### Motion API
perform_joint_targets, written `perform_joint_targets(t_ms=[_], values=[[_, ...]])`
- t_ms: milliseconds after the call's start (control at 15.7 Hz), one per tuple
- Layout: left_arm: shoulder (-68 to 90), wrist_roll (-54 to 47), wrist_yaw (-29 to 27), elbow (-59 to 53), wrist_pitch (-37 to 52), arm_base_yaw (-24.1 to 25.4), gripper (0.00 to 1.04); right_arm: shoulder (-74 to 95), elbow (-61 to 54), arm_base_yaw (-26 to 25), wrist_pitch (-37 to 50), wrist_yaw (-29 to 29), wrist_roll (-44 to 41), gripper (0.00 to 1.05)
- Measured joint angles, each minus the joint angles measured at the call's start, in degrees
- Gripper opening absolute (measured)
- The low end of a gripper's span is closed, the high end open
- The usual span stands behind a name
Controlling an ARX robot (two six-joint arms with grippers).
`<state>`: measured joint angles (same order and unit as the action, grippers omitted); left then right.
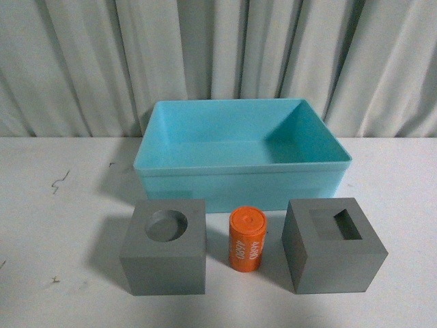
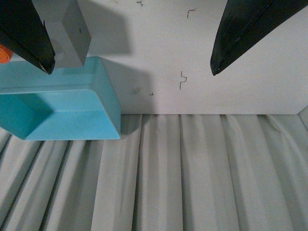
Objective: Place gray and orange parts in blue box
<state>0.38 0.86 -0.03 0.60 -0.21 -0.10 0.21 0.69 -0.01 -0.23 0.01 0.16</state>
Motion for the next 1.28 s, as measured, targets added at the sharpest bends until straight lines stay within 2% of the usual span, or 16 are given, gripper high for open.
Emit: perform_joint_targets(t_ms=[1275], values=[[0.0,0.0,0.02,0.0,0.0,0.0,0.98,0.0,0.0,0.0,0.0,0.0,0.0,0.98]])
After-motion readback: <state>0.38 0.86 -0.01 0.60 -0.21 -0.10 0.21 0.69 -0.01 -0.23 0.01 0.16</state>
